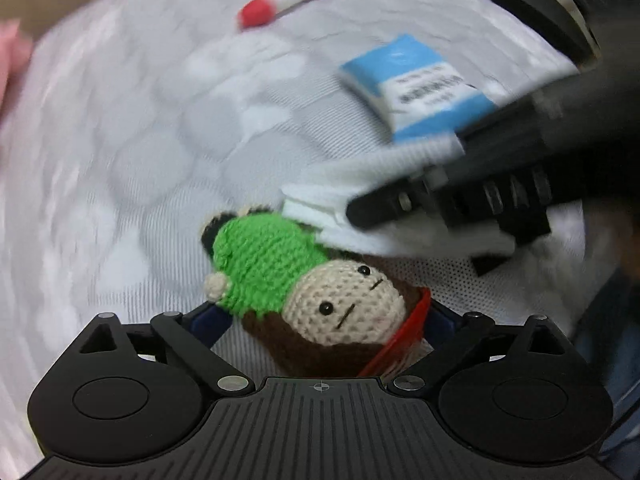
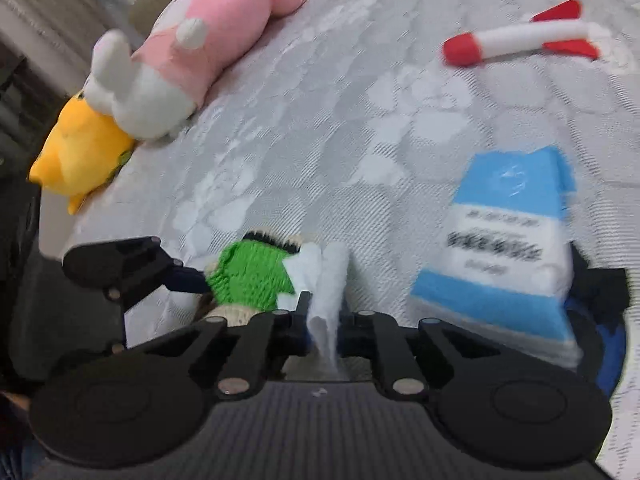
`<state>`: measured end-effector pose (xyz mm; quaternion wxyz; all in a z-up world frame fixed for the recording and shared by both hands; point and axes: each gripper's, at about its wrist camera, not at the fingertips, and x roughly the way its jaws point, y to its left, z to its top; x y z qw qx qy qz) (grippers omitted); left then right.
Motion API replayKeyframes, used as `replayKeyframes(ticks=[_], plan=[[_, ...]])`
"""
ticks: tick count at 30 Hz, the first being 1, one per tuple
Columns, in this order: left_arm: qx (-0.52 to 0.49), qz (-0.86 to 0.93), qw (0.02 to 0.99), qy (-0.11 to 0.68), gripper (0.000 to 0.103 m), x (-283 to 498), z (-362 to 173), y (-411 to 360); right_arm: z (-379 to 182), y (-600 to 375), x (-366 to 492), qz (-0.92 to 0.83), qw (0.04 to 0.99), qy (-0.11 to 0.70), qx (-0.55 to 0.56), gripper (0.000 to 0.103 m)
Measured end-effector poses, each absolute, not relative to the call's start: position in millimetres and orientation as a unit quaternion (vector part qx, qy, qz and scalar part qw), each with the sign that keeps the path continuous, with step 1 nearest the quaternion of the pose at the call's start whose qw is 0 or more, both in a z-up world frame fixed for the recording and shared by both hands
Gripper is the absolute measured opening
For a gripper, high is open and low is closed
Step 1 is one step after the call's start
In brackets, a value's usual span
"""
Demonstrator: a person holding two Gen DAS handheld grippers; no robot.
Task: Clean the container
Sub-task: 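Hold the doll with the left tool while the right tool wipes its green hat, then lift the doll with the left tool while the right tool wipes its head again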
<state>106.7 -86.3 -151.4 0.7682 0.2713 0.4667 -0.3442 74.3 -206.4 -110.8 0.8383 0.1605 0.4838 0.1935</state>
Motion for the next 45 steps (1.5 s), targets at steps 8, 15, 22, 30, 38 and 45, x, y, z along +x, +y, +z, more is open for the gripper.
replayKeyframes(ticks=[8, 15, 22, 30, 38, 45], plan=[[0.309, -0.346, 0.772, 0.435, 0.099, 92, -152, -97, -97, -225, 74, 0.277, 0.794, 0.431, 0.327, 0.012], [0.159, -0.261, 0.784, 0.540, 0.099, 119, -134, -69, -118, -208, 66, 0.192, 0.819, 0.499, 0.208, 0.012], [0.089, -0.225, 0.801, 0.548, 0.099, 76, -88, -35, -114, -214, 43, 0.166, 0.832, 0.500, 0.175, 0.012], [0.014, -0.105, 0.860, 0.499, 0.102, 82, -69, 9, -98, -197, 17, 0.244, 0.825, 0.461, 0.217, 0.012], [-0.042, -0.114, 0.818, 0.563, 0.102, 101, -91, 24, -93, -155, 11, 0.314, 0.811, 0.465, 0.167, 0.012], [-0.049, -0.112, 0.806, 0.579, 0.103, 98, -94, 25, -94, -168, 25, 0.241, 0.825, 0.504, 0.085, 0.016]])
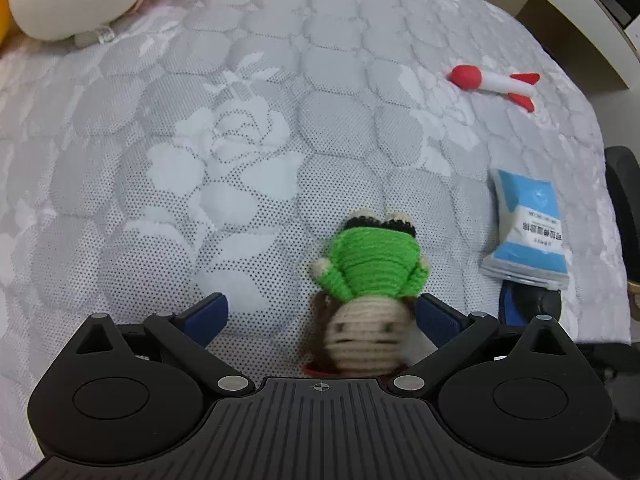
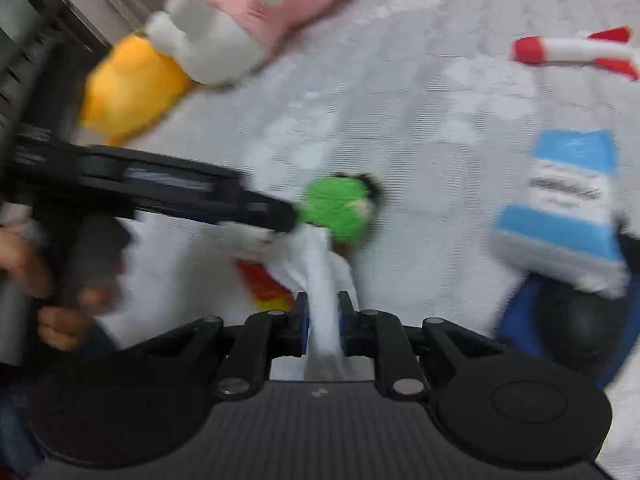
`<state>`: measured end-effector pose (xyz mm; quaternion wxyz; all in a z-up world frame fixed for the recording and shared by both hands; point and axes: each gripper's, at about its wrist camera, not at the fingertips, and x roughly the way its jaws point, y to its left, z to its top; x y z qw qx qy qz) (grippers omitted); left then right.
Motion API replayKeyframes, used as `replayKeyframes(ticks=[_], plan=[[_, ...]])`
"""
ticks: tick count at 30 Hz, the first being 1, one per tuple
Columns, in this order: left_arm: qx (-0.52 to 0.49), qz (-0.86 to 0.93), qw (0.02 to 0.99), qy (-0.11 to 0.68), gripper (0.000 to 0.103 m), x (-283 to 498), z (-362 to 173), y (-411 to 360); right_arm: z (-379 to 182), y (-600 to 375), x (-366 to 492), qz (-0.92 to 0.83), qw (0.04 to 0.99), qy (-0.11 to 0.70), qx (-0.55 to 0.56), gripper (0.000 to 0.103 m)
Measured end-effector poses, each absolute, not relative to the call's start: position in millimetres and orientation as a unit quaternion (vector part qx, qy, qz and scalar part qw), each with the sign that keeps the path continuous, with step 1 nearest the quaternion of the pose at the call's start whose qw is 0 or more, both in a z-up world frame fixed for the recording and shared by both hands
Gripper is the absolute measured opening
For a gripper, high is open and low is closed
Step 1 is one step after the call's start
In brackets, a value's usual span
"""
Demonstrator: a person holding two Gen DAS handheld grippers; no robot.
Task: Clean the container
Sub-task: 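Lift the doll with the left tool while the right tool wipes its head again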
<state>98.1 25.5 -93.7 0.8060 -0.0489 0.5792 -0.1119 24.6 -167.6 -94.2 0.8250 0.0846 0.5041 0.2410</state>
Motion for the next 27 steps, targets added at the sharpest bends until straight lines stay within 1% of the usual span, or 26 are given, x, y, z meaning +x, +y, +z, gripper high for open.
replayKeyframes(ticks=[3, 6, 7, 10, 12, 14, 15, 16, 17, 18, 20, 21, 22, 23, 25, 27], plan=[[-0.043, -0.146, 0.794, 0.588, 0.103, 94, -95, 17, -95, -180, 32, 0.202, 0.838, 0.504, 0.064, 0.016], [-0.021, -0.210, 0.772, 0.599, 0.103, 86, -98, -2, -89, -184, 40, 0.189, 0.853, 0.484, 0.040, 0.016], [-0.012, -0.230, 0.764, 0.602, 0.103, 82, -99, -10, -86, -186, 43, 0.195, 0.856, 0.477, 0.041, 0.016], [0.040, -0.218, 0.756, 0.616, 0.103, 80, -113, -28, -81, -190, 48, 0.216, 0.858, 0.460, 0.072, 0.016], [0.021, -0.195, 0.743, 0.640, 0.103, 86, -129, -26, -80, -196, 51, 0.221, 0.860, 0.448, 0.104, 0.016], [-0.017, -0.190, 0.739, 0.646, 0.102, 90, -137, -21, -81, -204, 51, 0.219, 0.860, 0.441, 0.135, 0.016], [-0.017, -0.197, 0.748, 0.633, 0.100, 89, -134, -22, -82, -210, 51, 0.214, 0.862, 0.435, 0.147, 0.016], [-0.013, -0.205, 0.759, 0.618, 0.095, 88, -130, -24, -81, -217, 50, 0.206, 0.866, 0.429, 0.157, 0.016], [0.014, -0.211, 0.775, 0.595, 0.076, 86, -124, -30, -79, -223, 50, 0.197, 0.870, 0.422, 0.164, 0.016], [0.070, -0.212, 0.798, 0.560, 0.073, 79, -117, -41, -77, -230, 51, 0.187, 0.875, 0.414, 0.170, 0.015], [0.207, -0.207, 0.834, 0.467, 0.070, 62, -106, -66, -72, -243, 53, 0.164, 0.885, 0.399, 0.177, 0.015], [0.295, -0.203, 0.844, 0.400, 0.067, 48, -106, -82, -72, -247, 55, 0.158, 0.886, 0.394, 0.183, 0.015], [0.368, -0.200, 0.842, 0.339, 0.067, 34, -109, -94, -72, -252, 56, 0.155, 0.886, 0.391, 0.194, 0.015], [0.415, -0.210, 0.831, 0.307, 0.067, 21, -116, -103, -72, -257, 57, 0.153, 0.885, 0.388, 0.205, 0.015], [0.495, -0.235, 0.798, 0.250, 0.069, -4, -130, -120, -76, -265, 61, 0.169, 0.870, 0.386, 0.255, 0.015], [0.495, -0.281, 0.774, 0.278, 0.071, -17, -138, -127, -81, -269, 64, 0.197, 0.846, 0.386, 0.310, 0.015]])
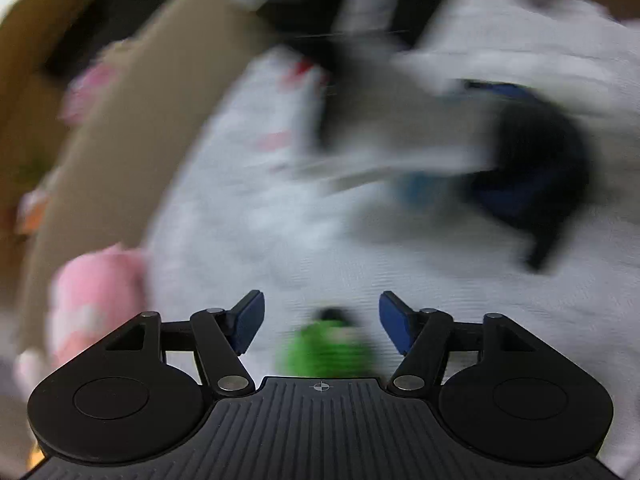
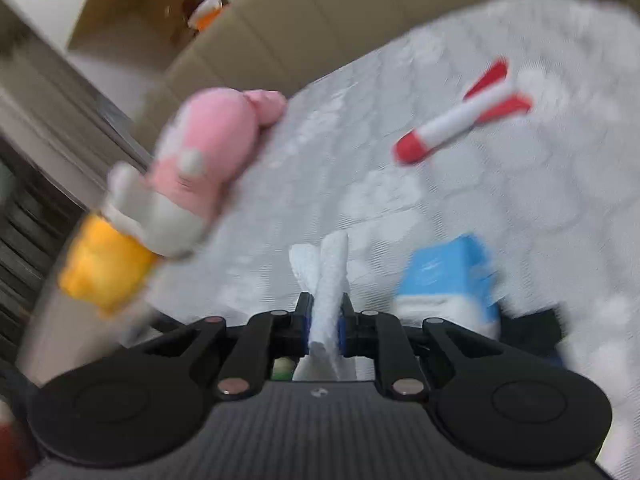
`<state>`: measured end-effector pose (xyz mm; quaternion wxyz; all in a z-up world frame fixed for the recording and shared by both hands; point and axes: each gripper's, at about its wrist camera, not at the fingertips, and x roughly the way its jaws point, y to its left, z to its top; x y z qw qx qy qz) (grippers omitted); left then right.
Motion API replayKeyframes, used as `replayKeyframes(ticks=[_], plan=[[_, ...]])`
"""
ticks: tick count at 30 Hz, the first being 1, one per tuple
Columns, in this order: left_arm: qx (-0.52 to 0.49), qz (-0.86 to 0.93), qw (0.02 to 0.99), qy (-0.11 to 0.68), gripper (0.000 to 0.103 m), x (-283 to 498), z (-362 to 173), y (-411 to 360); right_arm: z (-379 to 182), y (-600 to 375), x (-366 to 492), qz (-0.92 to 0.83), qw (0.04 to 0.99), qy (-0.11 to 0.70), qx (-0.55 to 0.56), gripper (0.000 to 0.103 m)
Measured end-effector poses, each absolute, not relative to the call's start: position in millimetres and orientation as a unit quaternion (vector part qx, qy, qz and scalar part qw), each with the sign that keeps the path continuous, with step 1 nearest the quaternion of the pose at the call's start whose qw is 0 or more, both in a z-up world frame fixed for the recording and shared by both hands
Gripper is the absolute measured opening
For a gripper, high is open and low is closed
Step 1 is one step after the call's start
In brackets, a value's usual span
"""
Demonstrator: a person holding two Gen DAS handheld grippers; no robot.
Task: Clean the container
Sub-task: 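Lift the doll with the left tool while the right tool wipes its head again, then turn the doll with the left tool to expose its red star body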
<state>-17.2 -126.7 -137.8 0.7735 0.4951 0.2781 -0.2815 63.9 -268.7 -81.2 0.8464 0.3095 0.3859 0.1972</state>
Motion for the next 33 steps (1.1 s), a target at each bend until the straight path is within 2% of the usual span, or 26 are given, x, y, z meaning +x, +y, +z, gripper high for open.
replayKeyframes(ticks=[2, 4, 6, 7, 9, 11, 13, 14, 16, 18, 20, 22, 24, 29, 31, 33], plan=[[0.493, -0.322, 0.751, 0.299, 0.071, -30, -142, -130, -84, -264, 66, 0.213, 0.836, 0.388, 0.324, 0.015], [0.478, -0.331, 0.761, 0.287, 0.078, -37, -129, -126, -86, -258, 68, 0.210, 0.838, 0.399, 0.308, 0.015], [0.409, -0.321, 0.804, 0.289, 0.098, -28, -102, -112, -91, -257, 69, 0.193, 0.842, 0.412, 0.289, 0.015], [0.359, -0.310, 0.826, 0.305, 0.097, -16, -89, -100, -94, -258, 69, 0.182, 0.843, 0.418, 0.286, 0.015], [0.220, -0.284, 0.849, 0.388, 0.100, 19, -73, -65, -99, -261, 69, 0.170, 0.840, 0.425, 0.293, 0.015], [0.066, -0.254, 0.835, 0.483, 0.100, 55, -82, -26, -100, -261, 69, 0.170, 0.838, 0.425, 0.297, 0.015], [-0.012, -0.203, 0.809, 0.551, 0.100, 77, -102, -2, -99, -258, 68, 0.175, 0.839, 0.425, 0.291, 0.015], [-0.016, -0.184, 0.800, 0.571, 0.100, 83, -111, 4, -99, -256, 68, 0.177, 0.840, 0.426, 0.288, 0.015], [0.006, -0.176, 0.787, 0.592, 0.099, 84, -124, -3, -100, -253, 67, 0.180, 0.839, 0.427, 0.285, 0.015], [0.047, -0.188, 0.781, 0.594, 0.071, 77, -131, -20, -99, -254, 65, 0.178, 0.840, 0.426, 0.285, 0.015], [0.145, -0.195, 0.797, 0.554, 0.070, 62, -127, -46, -98, -256, 65, 0.170, 0.844, 0.424, 0.281, 0.015], [0.281, -0.216, 0.814, 0.461, 0.070, 30, -122, -76, -96, -257, 64, 0.155, 0.853, 0.421, 0.269, 0.015], [0.364, -0.258, 0.805, 0.391, 0.070, -1, -124, -97, -94, -259, 63, 0.147, 0.860, 0.413, 0.262, 0.015], [0.440, -0.309, 0.763, 0.359, 0.071, -39, -143, -123, -96, -265, 64, 0.240, 0.801, 0.392, 0.383, 0.015], [0.445, -0.311, 0.761, 0.356, 0.073, -43, -144, -124, -101, -252, 65, 0.244, 0.801, 0.417, 0.355, 0.015], [0.397, -0.311, 0.770, 0.390, 0.078, -35, -136, -117, -106, -238, 66, 0.212, 0.817, 0.454, 0.285, 0.015]])
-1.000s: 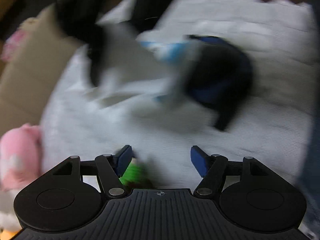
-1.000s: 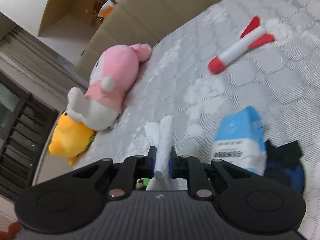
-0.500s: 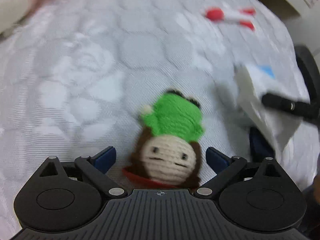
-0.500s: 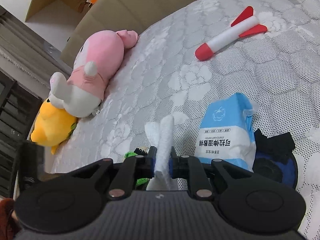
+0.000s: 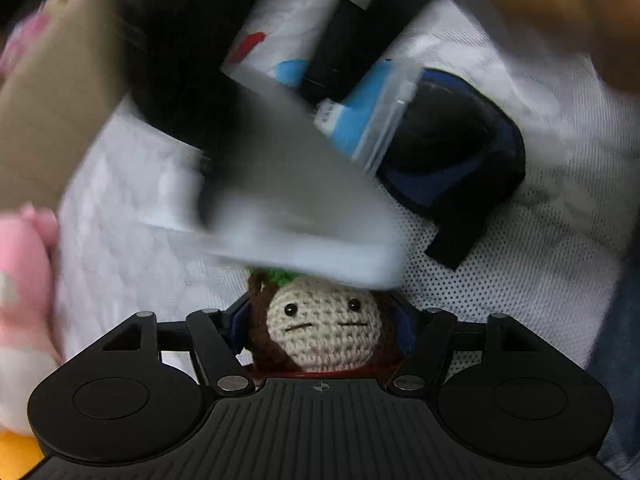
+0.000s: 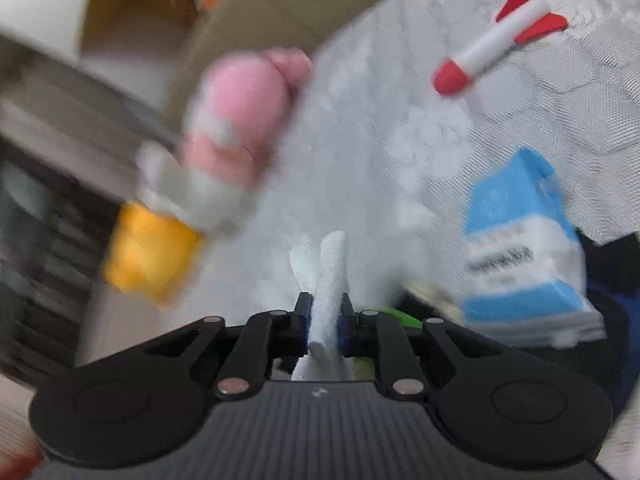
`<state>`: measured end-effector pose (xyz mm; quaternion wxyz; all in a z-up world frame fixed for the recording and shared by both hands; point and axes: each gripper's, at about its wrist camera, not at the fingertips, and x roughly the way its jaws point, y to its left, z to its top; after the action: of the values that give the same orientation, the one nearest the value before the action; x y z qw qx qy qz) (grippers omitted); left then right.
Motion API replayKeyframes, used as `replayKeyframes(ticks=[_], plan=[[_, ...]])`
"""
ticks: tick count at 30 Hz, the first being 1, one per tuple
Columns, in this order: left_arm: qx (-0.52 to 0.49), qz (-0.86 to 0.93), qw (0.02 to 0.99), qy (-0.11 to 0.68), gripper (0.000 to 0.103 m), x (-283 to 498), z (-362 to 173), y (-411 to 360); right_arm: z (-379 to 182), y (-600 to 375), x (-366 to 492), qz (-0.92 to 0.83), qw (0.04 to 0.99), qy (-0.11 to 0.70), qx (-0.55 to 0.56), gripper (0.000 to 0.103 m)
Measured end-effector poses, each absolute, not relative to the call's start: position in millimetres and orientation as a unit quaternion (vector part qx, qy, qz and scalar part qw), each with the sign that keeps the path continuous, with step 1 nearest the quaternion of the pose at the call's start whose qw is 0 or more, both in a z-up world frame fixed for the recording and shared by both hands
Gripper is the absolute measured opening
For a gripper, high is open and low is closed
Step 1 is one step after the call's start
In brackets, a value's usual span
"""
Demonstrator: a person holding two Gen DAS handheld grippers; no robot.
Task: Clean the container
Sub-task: 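Turn the doll with the left tool to expose its red star body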
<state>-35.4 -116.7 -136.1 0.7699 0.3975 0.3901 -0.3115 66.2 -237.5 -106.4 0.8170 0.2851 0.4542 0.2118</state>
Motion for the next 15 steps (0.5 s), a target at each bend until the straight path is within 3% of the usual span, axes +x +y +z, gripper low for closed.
replayKeyframes(ticks=[3, 8, 10, 14, 15], plan=[[0.303, -0.297, 0.786, 0.450, 0.089, -20, -122, -98, -108, -226, 63, 0.170, 0.840, 0.479, 0.191, 0.025], [0.092, -0.284, 0.773, 0.560, 0.098, 5, -110, -55, -108, -232, 61, 0.155, 0.837, 0.487, 0.198, 0.019], [0.021, -0.284, 0.747, 0.600, 0.099, 14, -119, -45, -109, -233, 61, 0.150, 0.837, 0.487, 0.197, 0.014], [-0.021, -0.253, 0.732, 0.633, 0.097, 39, -148, -46, -106, -234, 61, 0.148, 0.843, 0.480, 0.192, 0.013], [-0.022, -0.248, 0.740, 0.625, 0.088, 43, -149, -49, -105, -234, 60, 0.149, 0.845, 0.477, 0.192, 0.013]])
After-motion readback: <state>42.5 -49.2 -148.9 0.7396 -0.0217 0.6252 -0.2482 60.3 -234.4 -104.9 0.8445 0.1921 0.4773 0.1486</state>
